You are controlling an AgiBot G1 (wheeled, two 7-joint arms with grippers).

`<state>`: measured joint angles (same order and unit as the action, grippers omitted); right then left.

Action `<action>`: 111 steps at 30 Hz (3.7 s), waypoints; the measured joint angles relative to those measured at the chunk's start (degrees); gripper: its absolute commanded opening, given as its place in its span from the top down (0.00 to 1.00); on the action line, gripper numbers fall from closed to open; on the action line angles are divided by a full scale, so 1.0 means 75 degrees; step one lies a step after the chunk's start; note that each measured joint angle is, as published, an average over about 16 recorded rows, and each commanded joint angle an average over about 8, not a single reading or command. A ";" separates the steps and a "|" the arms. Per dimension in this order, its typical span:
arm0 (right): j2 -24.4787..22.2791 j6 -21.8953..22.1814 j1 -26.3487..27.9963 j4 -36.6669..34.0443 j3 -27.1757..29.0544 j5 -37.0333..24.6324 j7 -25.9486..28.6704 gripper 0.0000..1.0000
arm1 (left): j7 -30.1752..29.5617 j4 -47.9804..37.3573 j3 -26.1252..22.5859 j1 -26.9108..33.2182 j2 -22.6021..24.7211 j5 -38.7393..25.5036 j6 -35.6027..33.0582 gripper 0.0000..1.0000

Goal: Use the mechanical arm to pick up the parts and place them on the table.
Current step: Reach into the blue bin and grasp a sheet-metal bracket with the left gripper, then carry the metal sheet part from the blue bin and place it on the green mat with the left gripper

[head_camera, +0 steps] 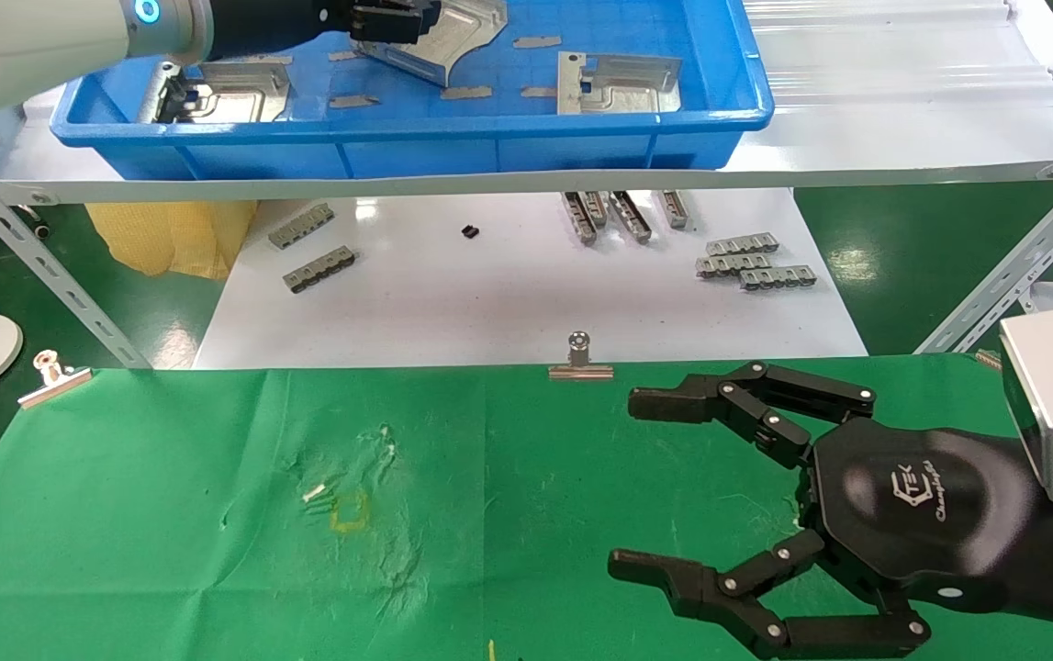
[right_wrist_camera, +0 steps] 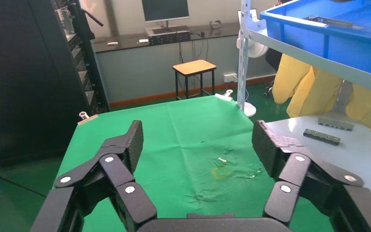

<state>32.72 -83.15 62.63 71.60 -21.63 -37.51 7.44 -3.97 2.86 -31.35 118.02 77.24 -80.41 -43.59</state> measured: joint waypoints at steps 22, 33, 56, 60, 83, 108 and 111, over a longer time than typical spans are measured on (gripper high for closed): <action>0.0000 0.0000 0.0000 0.0000 -0.0001 0.0000 0.0000 0.00 | -0.1192 0.0270 -0.0389 -0.0171 0.0051 -0.0277 0.0542 1.00; 0.0000 0.0000 0.0000 0.0000 -0.0001 0.0001 0.0000 0.00 | -0.1420 0.0392 -0.0560 -0.0258 0.0049 -0.0288 0.0649 1.00; -0.0001 0.0001 0.0000 0.0000 -0.0002 0.0001 -0.0001 0.00 | -0.0437 0.0900 0.0011 -0.0355 -0.0614 0.0857 -0.0198 1.00; -0.0001 0.0001 0.0000 0.0000 -0.0002 0.0001 -0.0001 0.00 | 0.0148 0.1031 0.0244 -0.0411 -0.1020 0.1213 -0.0961 1.00; -0.0001 0.0001 0.0001 0.0000 -0.0002 0.0002 -0.0001 0.00 | 0.3442 0.1947 0.0377 -0.1413 -0.4234 0.2259 -0.6301 1.00; -0.0001 0.0001 0.0001 0.0000 -0.0003 0.0002 -0.0002 0.00 | 0.6591 0.2930 -0.1873 -0.3731 -0.4627 0.2898 -0.6129 1.00; -0.0001 0.0001 0.0001 0.0000 -0.0003 0.0002 -0.0002 0.00 | 0.6865 0.2525 -0.1998 -0.3659 -0.4345 0.2758 -0.6028 1.00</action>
<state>32.71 -83.14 62.63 71.60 -21.65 -37.49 7.42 47.52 21.79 -46.34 90.58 44.66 -59.73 -88.80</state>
